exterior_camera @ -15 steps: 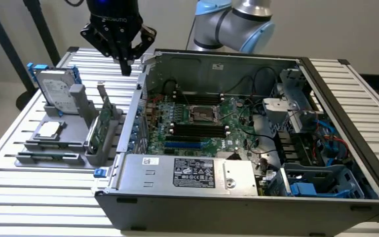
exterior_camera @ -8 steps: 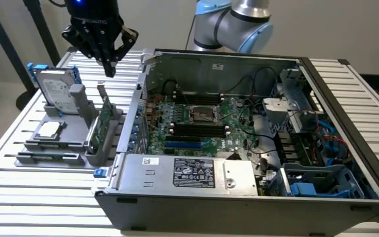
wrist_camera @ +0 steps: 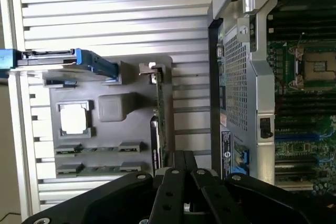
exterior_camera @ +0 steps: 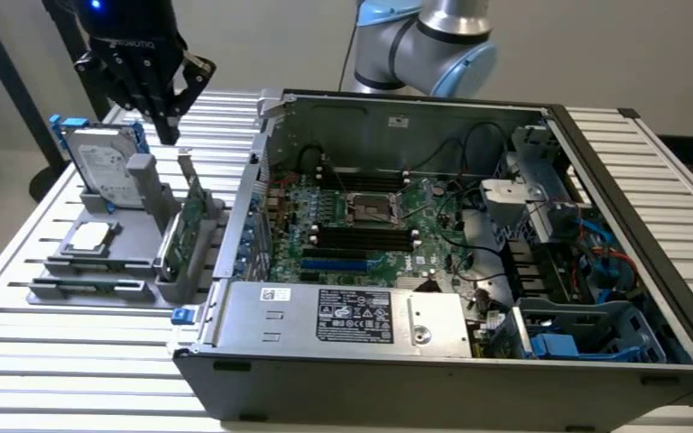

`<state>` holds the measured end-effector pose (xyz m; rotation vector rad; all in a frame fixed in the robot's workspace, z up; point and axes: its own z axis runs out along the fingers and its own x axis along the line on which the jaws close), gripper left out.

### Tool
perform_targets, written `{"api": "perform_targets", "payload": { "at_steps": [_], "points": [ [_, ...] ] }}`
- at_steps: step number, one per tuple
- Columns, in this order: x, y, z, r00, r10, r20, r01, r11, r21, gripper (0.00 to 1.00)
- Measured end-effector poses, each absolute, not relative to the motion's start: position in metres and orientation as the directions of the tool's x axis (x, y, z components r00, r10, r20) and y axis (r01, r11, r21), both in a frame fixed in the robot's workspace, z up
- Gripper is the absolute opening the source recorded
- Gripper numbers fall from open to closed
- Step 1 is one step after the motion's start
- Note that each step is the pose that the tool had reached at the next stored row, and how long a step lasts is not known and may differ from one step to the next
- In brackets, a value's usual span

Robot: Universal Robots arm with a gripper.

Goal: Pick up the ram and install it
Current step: 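Reach for the ram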

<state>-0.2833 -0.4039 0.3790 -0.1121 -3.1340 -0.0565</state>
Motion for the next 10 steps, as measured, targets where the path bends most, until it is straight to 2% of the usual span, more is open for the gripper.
{"api": "perform_targets", "payload": {
  "at_steps": [10],
  "points": [
    [-0.329, -0.404, 0.371, -0.997, 0.071, 0.005, 0.072, 0.997, 0.018, 0.11]
  ]
}}
